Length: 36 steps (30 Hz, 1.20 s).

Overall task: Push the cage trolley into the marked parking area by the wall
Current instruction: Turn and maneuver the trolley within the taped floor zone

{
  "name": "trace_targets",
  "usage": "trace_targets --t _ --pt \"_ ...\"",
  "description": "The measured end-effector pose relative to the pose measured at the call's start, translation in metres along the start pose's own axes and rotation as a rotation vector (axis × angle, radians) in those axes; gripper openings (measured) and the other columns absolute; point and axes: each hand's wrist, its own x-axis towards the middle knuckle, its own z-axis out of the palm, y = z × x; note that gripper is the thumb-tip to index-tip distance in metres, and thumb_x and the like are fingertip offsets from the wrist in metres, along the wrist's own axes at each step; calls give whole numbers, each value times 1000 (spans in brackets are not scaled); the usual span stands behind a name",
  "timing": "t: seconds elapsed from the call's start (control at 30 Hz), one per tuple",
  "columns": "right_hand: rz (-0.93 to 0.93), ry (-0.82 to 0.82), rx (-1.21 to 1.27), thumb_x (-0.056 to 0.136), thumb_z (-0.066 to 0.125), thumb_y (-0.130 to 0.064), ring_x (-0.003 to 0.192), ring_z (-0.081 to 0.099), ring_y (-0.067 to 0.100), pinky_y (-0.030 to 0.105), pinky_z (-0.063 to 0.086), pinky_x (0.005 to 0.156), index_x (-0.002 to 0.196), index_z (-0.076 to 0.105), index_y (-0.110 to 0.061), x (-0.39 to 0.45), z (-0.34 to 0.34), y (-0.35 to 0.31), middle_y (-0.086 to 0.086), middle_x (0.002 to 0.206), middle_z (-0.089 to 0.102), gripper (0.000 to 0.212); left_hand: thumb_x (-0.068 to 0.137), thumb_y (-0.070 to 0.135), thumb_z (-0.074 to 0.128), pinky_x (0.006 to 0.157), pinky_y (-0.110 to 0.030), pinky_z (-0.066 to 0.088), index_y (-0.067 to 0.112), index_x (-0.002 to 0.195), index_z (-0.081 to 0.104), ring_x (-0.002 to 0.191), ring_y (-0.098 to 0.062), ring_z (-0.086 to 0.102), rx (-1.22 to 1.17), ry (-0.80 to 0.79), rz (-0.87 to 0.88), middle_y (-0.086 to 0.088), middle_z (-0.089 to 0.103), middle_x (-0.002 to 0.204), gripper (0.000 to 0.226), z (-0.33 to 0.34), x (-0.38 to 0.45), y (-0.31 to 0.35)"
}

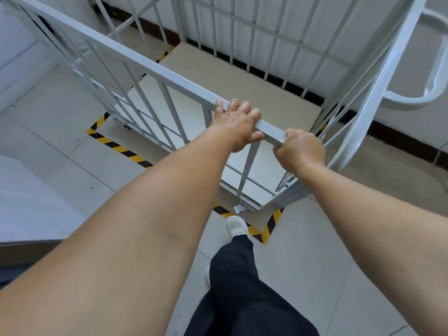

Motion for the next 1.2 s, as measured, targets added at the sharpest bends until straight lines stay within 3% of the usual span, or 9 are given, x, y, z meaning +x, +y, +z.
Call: trace_targets --t 0.27,0.57,1.2 --pt "-6 10 -5 90 48 -33 67 50 30 30 37 57 81 49 -19 -2 -1 1 4 72 52 17 96 53 37 113 -62 0 22 127 40 134 -32 23 -29 -16 11 -6 38 130 44 0 3 0" --pt "0 22 -4 89 48 -38 67 57 30 32 48 59 81 53 -19 5 0 10 4 70 57 21 96 53 36 112 -62 1 22 127 40 134 -32 22 -46 -21 23 -5 37 129 44 -1 10 7" --pt "16 54 32 88 49 -39 64 49 31 30 37 57 76 54 -16 10 -1 16 4 66 54 26 97 54 34 111 -64 -1 19 130 39 134 -30 24 -36 1 45 -6 38 130 48 -3 16 7"
